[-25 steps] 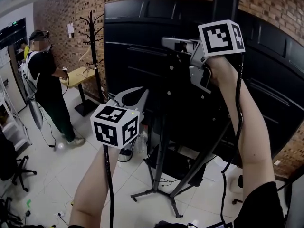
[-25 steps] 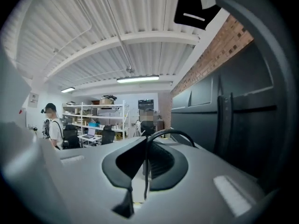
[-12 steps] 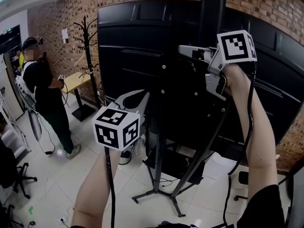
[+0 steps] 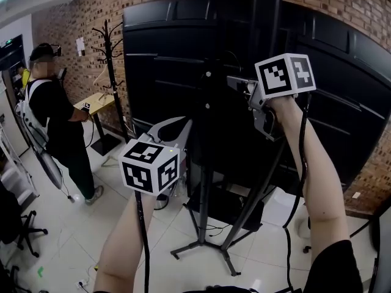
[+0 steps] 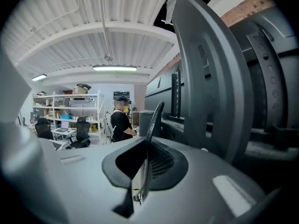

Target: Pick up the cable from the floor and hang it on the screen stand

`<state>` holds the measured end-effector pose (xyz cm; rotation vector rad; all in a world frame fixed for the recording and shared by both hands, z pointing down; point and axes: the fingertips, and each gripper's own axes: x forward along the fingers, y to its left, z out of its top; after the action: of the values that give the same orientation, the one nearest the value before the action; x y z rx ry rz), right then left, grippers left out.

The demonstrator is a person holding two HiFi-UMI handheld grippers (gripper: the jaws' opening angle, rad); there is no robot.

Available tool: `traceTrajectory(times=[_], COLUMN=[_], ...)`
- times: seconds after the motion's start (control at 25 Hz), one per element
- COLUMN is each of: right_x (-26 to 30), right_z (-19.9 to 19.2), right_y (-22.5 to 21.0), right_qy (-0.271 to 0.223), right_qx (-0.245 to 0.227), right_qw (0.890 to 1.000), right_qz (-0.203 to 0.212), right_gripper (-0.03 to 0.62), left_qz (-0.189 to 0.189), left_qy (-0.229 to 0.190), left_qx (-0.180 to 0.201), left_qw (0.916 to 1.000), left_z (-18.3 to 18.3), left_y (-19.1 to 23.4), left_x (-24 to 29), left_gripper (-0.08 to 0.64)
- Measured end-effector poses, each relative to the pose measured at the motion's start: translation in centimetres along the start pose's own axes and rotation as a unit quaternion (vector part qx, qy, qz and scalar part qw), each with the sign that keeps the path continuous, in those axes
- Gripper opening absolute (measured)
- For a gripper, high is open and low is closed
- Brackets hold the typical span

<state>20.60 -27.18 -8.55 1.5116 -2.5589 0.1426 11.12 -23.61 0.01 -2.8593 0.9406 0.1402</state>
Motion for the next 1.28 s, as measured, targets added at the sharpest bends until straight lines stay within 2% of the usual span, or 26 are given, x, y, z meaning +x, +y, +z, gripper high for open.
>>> traceTrajectory(times=[0.12, 0.28, 0.44, 0.6, 0.92, 1.08, 1.28], right_x=[0.8, 1.2, 1.9, 2.0, 1.2, 0.5, -1.8], right_z=[-2.0, -5.0, -7.1, -7.8, -7.5, -9.4, -12.1], right_y=[-0.9, -2.2, -3.2, -2.7, -1.4, -0.9, 0.8], right_qy=[0.012, 0.019, 0.020, -0.013, -0.083, -0.089, -0.126], right_qx=[0.002, 0.058, 0.062, 0.068, 0.036, -0.011, -0.042], right_qw=[0.999, 0.997, 0.996, 0.996, 0.994, 0.991, 0.981], right_qz=[-0.030, -0.054, -0.053, -0.050, -0.067, -0.102, -0.142], right_gripper=[0.011, 0.011, 0.009, 0.011, 0.020, 0.107, 0.146], left_qz=[-0.003, -0.007, -0.003, 0.003, 0.016, 0.029, 0.051], left_qy=[0.004, 0.005, 0.005, 0.014, 0.018, 0.017, 0.009], left_qx=[0.002, -0.003, -0.007, -0.012, -0.013, -0.006, 0.019], left_qw=[1.0000, 1.0000, 1.0000, 0.9998, 0.9996, 0.9994, 0.9985], left_z=[-1.0, -2.0, -2.8, -3.9, -5.0, -5.4, -5.6], left_y=[-0.6, -1.2, -1.5, -1.8, -2.3, -2.0, -1.4], left_x=[-0.5, -1.4, -2.7, -3.8, -5.2, -6.4, -8.5], left_gripper=[0.006, 0.006, 0.005, 0.005, 0.006, 0.006, 0.006])
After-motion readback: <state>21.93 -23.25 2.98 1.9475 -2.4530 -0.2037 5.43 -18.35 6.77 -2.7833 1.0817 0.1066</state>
